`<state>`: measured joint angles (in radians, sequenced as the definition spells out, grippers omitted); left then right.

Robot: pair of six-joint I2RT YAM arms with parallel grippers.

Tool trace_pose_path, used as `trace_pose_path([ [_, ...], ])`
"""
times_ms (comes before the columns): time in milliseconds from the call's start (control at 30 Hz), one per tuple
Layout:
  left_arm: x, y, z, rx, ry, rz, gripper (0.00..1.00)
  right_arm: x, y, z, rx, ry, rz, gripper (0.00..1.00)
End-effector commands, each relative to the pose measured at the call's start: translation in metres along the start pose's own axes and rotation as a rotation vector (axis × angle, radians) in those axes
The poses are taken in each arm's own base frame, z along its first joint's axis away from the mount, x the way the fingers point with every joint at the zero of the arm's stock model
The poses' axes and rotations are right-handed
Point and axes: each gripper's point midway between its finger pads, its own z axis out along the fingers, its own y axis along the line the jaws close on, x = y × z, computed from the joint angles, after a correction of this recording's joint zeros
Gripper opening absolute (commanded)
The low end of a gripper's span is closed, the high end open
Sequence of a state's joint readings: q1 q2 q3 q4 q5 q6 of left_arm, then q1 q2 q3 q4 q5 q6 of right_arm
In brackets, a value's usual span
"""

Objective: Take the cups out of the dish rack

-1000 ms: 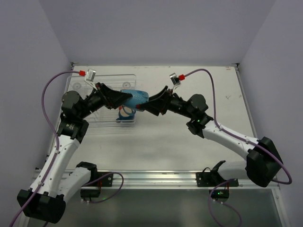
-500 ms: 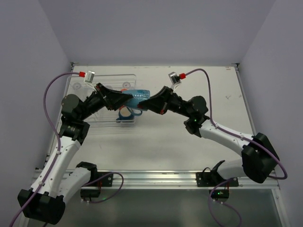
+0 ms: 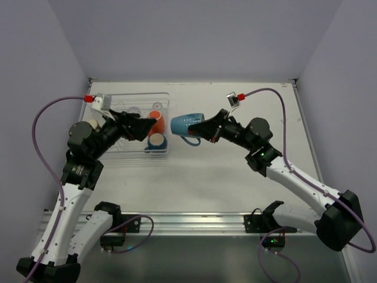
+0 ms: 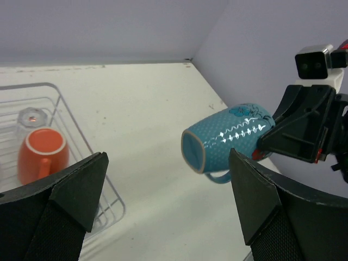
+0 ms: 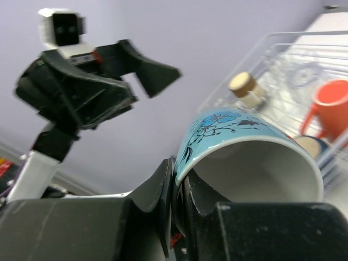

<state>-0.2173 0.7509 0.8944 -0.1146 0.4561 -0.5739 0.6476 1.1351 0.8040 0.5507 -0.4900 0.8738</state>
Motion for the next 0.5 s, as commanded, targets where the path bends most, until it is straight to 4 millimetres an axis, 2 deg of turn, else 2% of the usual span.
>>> trace_pose_path([
  [0, 0.006, 0.027, -0.009, -0.128, 0.004, 0.117, 1.00, -0.038, -0.017, -0.012, 0.101, -0.075, -0.093, 0.00],
  [67, 0.016, 0.035, -0.011, -0.151, 0.033, 0.132, 1.00, -0.040, -0.041, -0.020, 0.218, -0.024, -0.077, 0.00],
  [100, 0.024, 0.040, -0.013, -0.163, 0.055, 0.154, 1.00, -0.050, -0.057, -0.027, 0.286, -0.022, -0.135, 0.00],
  [133, 0.030, 0.045, -0.015, -0.178, 0.071, 0.157, 1.00, -0.071, -0.061, -0.029, 0.351, -0.051, -0.178, 0.00],
  [167, 0.035, 0.048, -0.016, -0.183, 0.082, 0.166, 1.00, -0.060, -0.089, -0.038, 0.472, 0.026, -0.146, 0.00],
  [200, 0.038, 0.050, -0.018, -0.184, 0.086, 0.183, 1.00, -0.068, -0.104, -0.045, 0.542, 0.049, -0.204, 0.00],
  [233, 0.049, 0.056, -0.019, -0.194, 0.109, 0.179, 1.00, -0.080, -0.108, -0.051, 0.632, 0.073, -0.223, 0.00],
  [267, 0.054, 0.057, -0.020, -0.195, 0.114, 0.183, 1.00, -0.076, -0.132, -0.051, 0.711, 0.135, -0.222, 0.00],
  [300, 0.057, 0.058, -0.021, -0.197, 0.118, 0.194, 1.00, -0.102, -0.125, -0.045, 0.734, 0.136, -0.299, 0.00],
  [333, 0.067, 0.059, -0.021, -0.196, 0.139, 0.201, 1.00, -0.093, -0.139, -0.053, 0.808, 0.215, -0.285, 0.00],
  [367, 0.069, 0.059, -0.021, -0.194, 0.144, 0.210, 1.00, -0.093, -0.167, -0.056, 0.908, 0.255, -0.296, 0.00],
  [400, 0.071, 0.059, -0.021, -0.192, 0.150, 0.231, 1.00, -0.117, -0.164, -0.052, 0.935, 0.244, -0.366, 0.00],
  [433, 0.074, 0.058, -0.023, -0.205, 0.164, 0.240, 1.00, -0.113, -0.175, -0.060, 0.997, 0.305, -0.364, 0.00],
  [467, 0.071, 0.054, -0.024, -0.202, 0.157, 0.260, 1.00, -0.107, -0.202, -0.058, 1.053, 0.381, -0.381, 0.00],
])
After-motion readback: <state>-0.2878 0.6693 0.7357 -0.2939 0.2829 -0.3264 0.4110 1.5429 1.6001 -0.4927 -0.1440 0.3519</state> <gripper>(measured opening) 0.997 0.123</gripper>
